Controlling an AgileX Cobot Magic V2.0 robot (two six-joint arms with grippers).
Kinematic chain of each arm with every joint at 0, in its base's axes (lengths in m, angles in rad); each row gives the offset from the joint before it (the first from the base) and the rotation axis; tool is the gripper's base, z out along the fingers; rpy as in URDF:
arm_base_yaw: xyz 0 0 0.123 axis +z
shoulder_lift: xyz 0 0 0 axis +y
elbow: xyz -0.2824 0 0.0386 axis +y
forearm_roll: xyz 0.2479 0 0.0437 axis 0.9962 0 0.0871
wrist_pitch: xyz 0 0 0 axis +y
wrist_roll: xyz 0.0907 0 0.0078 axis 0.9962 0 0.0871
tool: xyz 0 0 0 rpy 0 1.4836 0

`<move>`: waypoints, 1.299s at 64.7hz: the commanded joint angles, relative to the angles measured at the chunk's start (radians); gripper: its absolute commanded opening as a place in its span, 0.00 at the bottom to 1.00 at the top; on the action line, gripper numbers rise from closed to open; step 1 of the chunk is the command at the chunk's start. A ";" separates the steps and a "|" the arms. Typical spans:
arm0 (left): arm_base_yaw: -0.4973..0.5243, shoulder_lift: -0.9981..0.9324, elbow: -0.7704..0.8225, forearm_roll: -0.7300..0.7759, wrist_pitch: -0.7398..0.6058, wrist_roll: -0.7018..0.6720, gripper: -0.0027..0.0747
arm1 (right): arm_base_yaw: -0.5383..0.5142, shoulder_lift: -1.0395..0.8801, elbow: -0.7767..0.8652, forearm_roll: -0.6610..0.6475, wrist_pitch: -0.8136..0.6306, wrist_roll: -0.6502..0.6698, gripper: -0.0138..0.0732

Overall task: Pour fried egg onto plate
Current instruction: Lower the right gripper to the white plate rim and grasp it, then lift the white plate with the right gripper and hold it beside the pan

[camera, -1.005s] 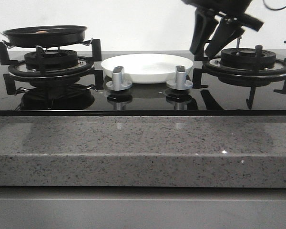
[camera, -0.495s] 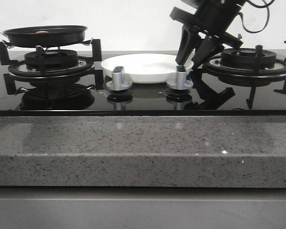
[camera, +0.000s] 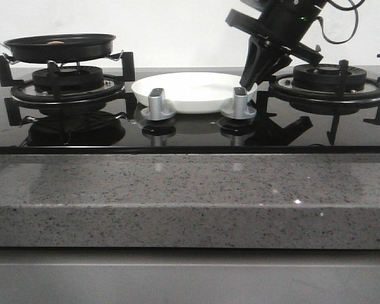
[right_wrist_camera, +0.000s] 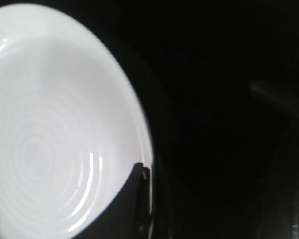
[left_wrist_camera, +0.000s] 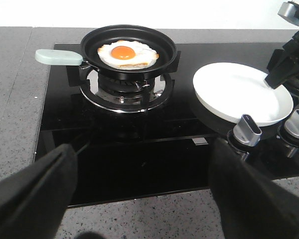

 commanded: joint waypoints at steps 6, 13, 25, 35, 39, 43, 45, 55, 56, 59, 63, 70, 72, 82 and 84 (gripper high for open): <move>-0.008 0.011 -0.026 -0.009 -0.077 -0.001 0.74 | -0.006 -0.062 -0.034 0.029 0.052 -0.004 0.08; -0.008 0.011 -0.026 -0.009 -0.077 -0.001 0.74 | -0.007 -0.074 -0.040 0.042 0.028 -0.004 0.09; -0.008 0.011 -0.026 -0.009 -0.077 -0.001 0.74 | -0.007 -0.134 -0.058 0.105 0.029 -0.004 0.09; -0.008 0.011 -0.026 -0.009 -0.077 -0.001 0.74 | -0.002 -0.234 -0.051 0.124 0.043 -0.005 0.09; -0.008 0.011 -0.026 -0.009 -0.077 -0.001 0.74 | 0.006 -0.277 -0.027 0.116 0.039 -0.005 0.09; -0.008 0.011 -0.026 -0.009 -0.077 -0.001 0.74 | 0.015 -0.334 0.022 0.112 0.036 -0.021 0.09; -0.008 0.011 -0.026 -0.009 -0.077 -0.001 0.74 | 0.022 -0.361 0.050 0.104 0.032 -0.040 0.09; -0.008 0.011 -0.026 -0.009 -0.077 -0.001 0.74 | 0.064 -0.522 0.275 0.063 -0.063 -0.060 0.09; -0.008 0.011 -0.026 -0.009 -0.077 -0.001 0.74 | 0.069 -0.535 0.299 0.061 -0.077 -0.062 0.09; -0.008 0.011 -0.026 -0.009 -0.077 -0.001 0.74 | 0.086 -0.580 0.381 0.054 -0.126 -0.069 0.09; -0.008 0.011 -0.026 -0.009 -0.077 -0.001 0.74 | 0.103 -0.628 0.479 0.049 -0.199 -0.083 0.09; -0.008 0.011 -0.026 -0.009 -0.077 -0.001 0.74 | 0.111 -0.675 0.606 0.047 -0.300 -0.096 0.09; -0.008 0.011 -0.026 -0.009 -0.077 -0.001 0.74 | 0.111 -0.677 0.631 0.045 -0.316 -0.096 0.09; -0.008 0.011 -0.026 -0.009 -0.077 -0.001 0.74 | 0.111 -0.673 0.733 0.026 -0.381 -0.097 0.09; -0.008 0.011 -0.026 -0.009 -0.077 -0.001 0.74 | 0.111 -0.670 0.746 0.026 -0.397 -0.097 0.09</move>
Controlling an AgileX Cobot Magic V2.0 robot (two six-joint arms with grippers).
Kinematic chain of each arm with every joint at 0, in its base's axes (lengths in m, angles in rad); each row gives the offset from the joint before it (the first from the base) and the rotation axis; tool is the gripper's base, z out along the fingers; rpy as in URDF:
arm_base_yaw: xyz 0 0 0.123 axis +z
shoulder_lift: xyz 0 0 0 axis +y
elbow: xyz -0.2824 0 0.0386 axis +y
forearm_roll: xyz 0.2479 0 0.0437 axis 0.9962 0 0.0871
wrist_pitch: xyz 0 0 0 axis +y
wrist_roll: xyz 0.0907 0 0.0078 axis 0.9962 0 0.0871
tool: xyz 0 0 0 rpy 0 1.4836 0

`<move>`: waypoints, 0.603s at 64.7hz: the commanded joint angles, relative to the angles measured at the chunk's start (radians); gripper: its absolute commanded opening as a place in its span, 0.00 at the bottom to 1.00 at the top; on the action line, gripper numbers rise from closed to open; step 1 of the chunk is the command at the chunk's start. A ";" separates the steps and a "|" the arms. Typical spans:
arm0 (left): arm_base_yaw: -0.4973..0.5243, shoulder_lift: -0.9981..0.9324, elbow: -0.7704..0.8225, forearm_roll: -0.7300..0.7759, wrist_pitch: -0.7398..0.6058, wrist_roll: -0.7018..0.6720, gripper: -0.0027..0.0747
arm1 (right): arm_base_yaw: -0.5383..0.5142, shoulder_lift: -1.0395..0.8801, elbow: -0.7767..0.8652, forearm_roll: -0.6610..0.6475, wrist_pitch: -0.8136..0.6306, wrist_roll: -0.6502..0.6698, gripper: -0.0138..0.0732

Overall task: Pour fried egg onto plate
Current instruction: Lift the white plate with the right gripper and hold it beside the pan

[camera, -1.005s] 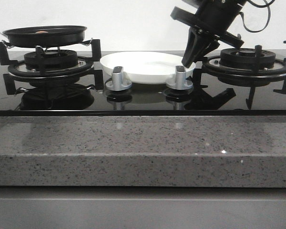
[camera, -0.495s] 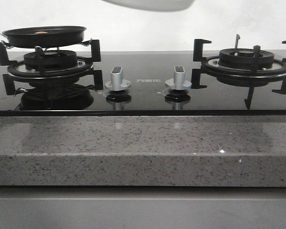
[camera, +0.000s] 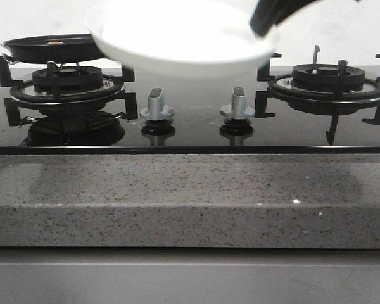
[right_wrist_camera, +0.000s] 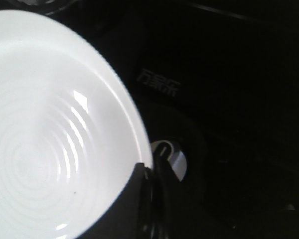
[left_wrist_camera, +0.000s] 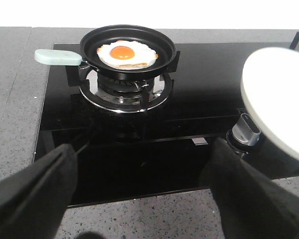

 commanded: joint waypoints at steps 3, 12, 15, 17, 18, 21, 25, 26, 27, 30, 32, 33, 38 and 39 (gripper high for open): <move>-0.008 0.011 -0.026 -0.009 -0.077 -0.002 0.74 | -0.001 -0.035 0.029 0.017 -0.104 -0.015 0.09; -0.008 0.011 -0.026 -0.009 -0.077 -0.002 0.74 | -0.001 -0.019 0.036 0.017 -0.120 -0.015 0.09; -0.008 0.011 -0.026 -0.009 -0.077 -0.002 0.74 | -0.001 -0.015 0.036 0.017 -0.121 -0.015 0.09; -0.008 0.011 -0.026 -0.009 -0.077 -0.002 0.74 | -0.001 -0.014 0.036 0.017 -0.121 -0.015 0.09; -0.008 0.011 -0.026 -0.009 -0.077 -0.002 0.74 | -0.001 -0.013 0.036 0.017 -0.121 -0.015 0.09; -0.008 0.011 -0.026 -0.009 -0.077 -0.002 0.74 | -0.001 -0.013 0.036 0.017 -0.121 -0.015 0.09; -0.008 0.011 -0.026 -0.009 -0.077 -0.002 0.74 | -0.001 -0.013 0.036 0.017 -0.121 -0.015 0.09; -0.008 0.011 -0.026 -0.009 -0.077 -0.002 0.74 | -0.001 -0.013 0.036 0.017 -0.121 -0.015 0.09; -0.008 0.011 -0.026 -0.009 -0.077 -0.002 0.74 | -0.001 -0.013 0.036 0.017 -0.121 -0.015 0.09; -0.008 0.011 -0.026 -0.009 -0.077 -0.002 0.74 | -0.001 -0.013 0.036 0.017 -0.121 -0.015 0.09; -0.008 0.011 -0.026 -0.009 -0.077 -0.002 0.74 | -0.001 -0.013 0.036 0.017 -0.121 -0.015 0.09; -0.008 0.011 -0.026 -0.009 -0.077 -0.002 0.74 | -0.001 -0.013 0.036 0.017 -0.121 -0.015 0.09; -0.008 0.011 -0.026 -0.009 -0.077 -0.002 0.74 | -0.001 -0.013 0.036 0.017 -0.121 -0.015 0.09; -0.008 0.011 -0.026 -0.009 -0.077 -0.002 0.74 | -0.001 -0.013 0.036 0.017 -0.121 -0.015 0.09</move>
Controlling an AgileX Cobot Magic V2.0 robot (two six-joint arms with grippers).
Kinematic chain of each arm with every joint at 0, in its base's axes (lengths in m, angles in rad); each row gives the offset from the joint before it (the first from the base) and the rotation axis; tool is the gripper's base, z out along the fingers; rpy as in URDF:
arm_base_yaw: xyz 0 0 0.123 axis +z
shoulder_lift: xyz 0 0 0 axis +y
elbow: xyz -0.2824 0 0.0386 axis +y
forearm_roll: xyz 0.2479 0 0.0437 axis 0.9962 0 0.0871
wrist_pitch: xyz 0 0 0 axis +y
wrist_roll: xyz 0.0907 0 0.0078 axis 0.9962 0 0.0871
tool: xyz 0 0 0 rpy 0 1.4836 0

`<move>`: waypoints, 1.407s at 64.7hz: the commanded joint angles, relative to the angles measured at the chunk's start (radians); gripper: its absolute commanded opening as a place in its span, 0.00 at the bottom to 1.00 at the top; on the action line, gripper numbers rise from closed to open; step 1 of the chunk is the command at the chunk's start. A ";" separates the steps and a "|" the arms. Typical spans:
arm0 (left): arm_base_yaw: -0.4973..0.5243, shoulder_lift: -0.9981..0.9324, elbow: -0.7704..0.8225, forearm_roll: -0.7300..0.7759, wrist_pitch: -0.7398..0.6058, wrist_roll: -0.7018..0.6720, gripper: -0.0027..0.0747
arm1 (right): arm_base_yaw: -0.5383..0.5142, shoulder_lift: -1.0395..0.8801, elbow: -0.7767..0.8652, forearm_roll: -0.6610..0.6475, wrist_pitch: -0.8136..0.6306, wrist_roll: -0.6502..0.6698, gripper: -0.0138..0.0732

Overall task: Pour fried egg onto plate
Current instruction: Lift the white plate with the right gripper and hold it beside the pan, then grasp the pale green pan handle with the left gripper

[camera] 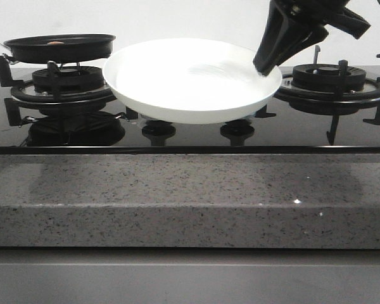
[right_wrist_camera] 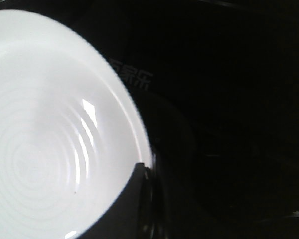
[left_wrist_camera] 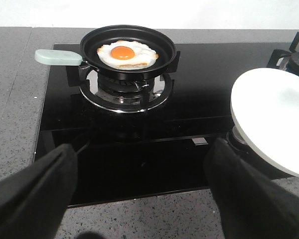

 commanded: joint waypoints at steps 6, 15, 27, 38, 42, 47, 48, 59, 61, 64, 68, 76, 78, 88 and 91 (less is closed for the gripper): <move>-0.008 0.011 -0.026 -0.009 -0.077 -0.002 0.74 | -0.001 -0.037 -0.022 0.026 -0.042 -0.013 0.09; -0.008 0.011 -0.026 -0.009 -0.077 -0.002 0.74 | -0.001 -0.037 -0.022 0.026 -0.042 -0.013 0.09; -0.008 0.018 -0.026 -0.013 -0.109 -0.002 0.74 | -0.001 -0.037 -0.022 0.026 -0.042 -0.013 0.09; -0.008 0.034 -0.020 -0.037 -0.140 -0.002 0.74 | -0.001 -0.037 -0.022 0.026 -0.042 -0.013 0.09; -0.008 0.046 -0.022 -0.037 -0.143 -0.002 0.74 | -0.001 -0.037 -0.022 0.026 -0.042 -0.013 0.09; -0.008 0.076 -0.037 -0.037 -0.137 -0.002 0.75 | -0.001 -0.037 -0.022 0.026 -0.042 -0.013 0.09; -0.008 0.089 -0.041 -0.035 -0.129 -0.002 0.75 | -0.001 -0.037 -0.022 0.026 -0.042 -0.013 0.09; -0.008 0.245 -0.154 -0.027 -0.021 -0.002 0.81 | -0.001 -0.037 -0.022 0.026 -0.042 -0.013 0.09; -0.008 0.279 -0.176 -0.014 -0.001 -0.002 0.81 | -0.001 -0.037 -0.022 0.026 -0.042 -0.013 0.09; 0.003 0.332 -0.209 -0.009 0.017 -0.002 0.81 | -0.001 -0.037 -0.022 0.026 -0.042 -0.013 0.09; 0.038 0.408 -0.264 -0.011 0.060 -0.002 0.81 | -0.001 -0.037 -0.022 0.026 -0.042 -0.013 0.09; 0.151 0.538 -0.358 -0.058 0.115 -0.002 0.81 | -0.001 -0.037 -0.022 0.026 -0.042 -0.013 0.09; 0.194 0.570 -0.383 -0.090 0.124 0.004 0.81 | -0.001 -0.037 -0.022 0.026 -0.042 -0.013 0.09; 0.372 0.677 -0.463 -0.317 0.171 0.131 0.81 | -0.001 -0.037 -0.022 0.026 -0.042 -0.013 0.09; 0.421 0.709 -0.480 -0.417 0.192 0.190 0.81 | -0.001 -0.037 -0.022 0.026 -0.042 -0.013 0.09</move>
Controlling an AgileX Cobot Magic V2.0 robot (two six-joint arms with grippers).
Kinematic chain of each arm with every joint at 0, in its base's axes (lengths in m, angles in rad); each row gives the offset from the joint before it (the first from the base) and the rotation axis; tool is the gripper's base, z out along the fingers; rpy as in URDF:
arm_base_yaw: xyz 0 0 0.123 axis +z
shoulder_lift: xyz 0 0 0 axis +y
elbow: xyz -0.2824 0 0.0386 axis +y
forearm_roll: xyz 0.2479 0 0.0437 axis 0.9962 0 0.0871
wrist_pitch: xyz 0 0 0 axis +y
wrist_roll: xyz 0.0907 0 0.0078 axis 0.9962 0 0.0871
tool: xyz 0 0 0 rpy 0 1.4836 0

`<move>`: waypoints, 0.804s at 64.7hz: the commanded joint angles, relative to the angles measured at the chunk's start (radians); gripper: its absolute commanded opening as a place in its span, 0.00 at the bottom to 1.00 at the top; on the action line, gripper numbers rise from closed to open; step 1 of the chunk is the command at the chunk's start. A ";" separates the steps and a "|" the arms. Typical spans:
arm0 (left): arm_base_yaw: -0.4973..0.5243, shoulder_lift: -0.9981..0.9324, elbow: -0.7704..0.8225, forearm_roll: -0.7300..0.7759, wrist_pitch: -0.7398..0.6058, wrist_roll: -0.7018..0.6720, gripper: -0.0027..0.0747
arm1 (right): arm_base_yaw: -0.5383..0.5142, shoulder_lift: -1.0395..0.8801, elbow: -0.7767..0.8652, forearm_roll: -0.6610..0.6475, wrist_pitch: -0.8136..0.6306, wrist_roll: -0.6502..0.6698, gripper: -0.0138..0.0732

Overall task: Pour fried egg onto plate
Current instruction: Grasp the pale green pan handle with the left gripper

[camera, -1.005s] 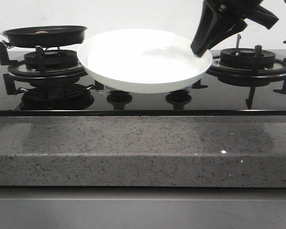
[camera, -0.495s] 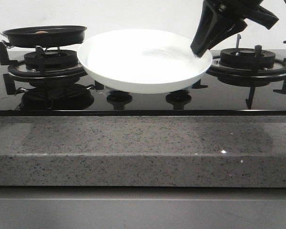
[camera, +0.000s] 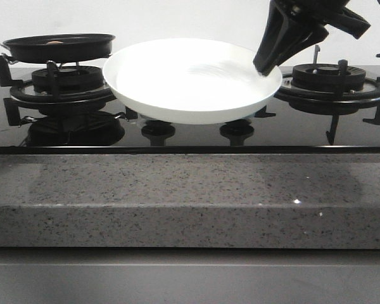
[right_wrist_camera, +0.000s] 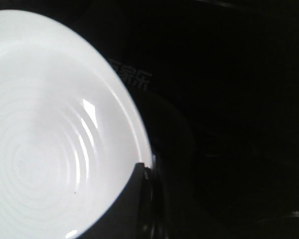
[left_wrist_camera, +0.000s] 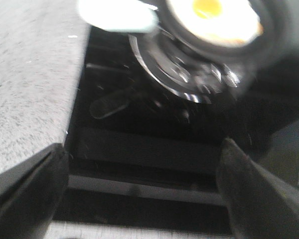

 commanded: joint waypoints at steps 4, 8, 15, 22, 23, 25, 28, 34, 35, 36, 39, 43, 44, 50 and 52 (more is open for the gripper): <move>0.140 0.081 -0.084 -0.319 0.017 0.165 0.81 | -0.001 -0.037 -0.022 0.028 -0.042 -0.011 0.09; 0.207 0.132 -0.101 -0.474 0.053 0.237 0.81 | -0.001 -0.037 -0.022 0.028 -0.042 -0.011 0.09; 0.283 0.206 -0.115 -0.676 0.099 0.326 0.81 | -0.001 -0.037 -0.022 0.028 -0.042 -0.011 0.09; 0.318 0.274 -0.115 -0.823 0.124 0.366 0.81 | -0.001 -0.037 -0.022 0.028 -0.042 -0.011 0.09; 0.317 0.283 -0.115 -0.838 0.129 0.371 0.81 | -0.001 -0.037 -0.022 0.028 -0.042 -0.011 0.09; 0.317 0.306 -0.115 -0.865 0.142 0.380 0.81 | -0.001 -0.037 -0.022 0.028 -0.042 -0.011 0.09; 0.317 0.332 -0.115 -0.910 0.153 0.380 0.81 | -0.001 -0.037 -0.022 0.028 -0.042 -0.011 0.09; 0.317 0.385 -0.118 -1.010 0.169 0.402 0.81 | -0.001 -0.037 -0.022 0.028 -0.042 -0.011 0.09; 0.317 0.392 -0.118 -1.027 0.169 0.409 0.81 | -0.001 -0.037 -0.022 0.028 -0.042 -0.011 0.09; 0.317 0.401 -0.118 -1.042 0.171 0.419 0.81 | -0.001 -0.037 -0.022 0.028 -0.042 -0.011 0.09; 0.317 0.424 -0.120 -1.106 0.178 0.447 0.81 | -0.001 -0.037 -0.022 0.028 -0.042 -0.011 0.09; 0.317 0.449 -0.120 -1.155 0.188 0.459 0.81 | -0.001 -0.037 -0.022 0.028 -0.042 -0.011 0.09; 0.317 0.455 -0.120 -1.172 0.188 0.459 0.81 | -0.001 -0.037 -0.022 0.028 -0.042 -0.011 0.09; 0.317 0.497 -0.122 -1.223 0.188 0.462 0.81 | -0.001 -0.037 -0.022 0.028 -0.042 -0.011 0.09; 0.315 0.510 -0.122 -1.242 0.193 0.467 0.81 | -0.001 -0.037 -0.022 0.028 -0.042 -0.011 0.09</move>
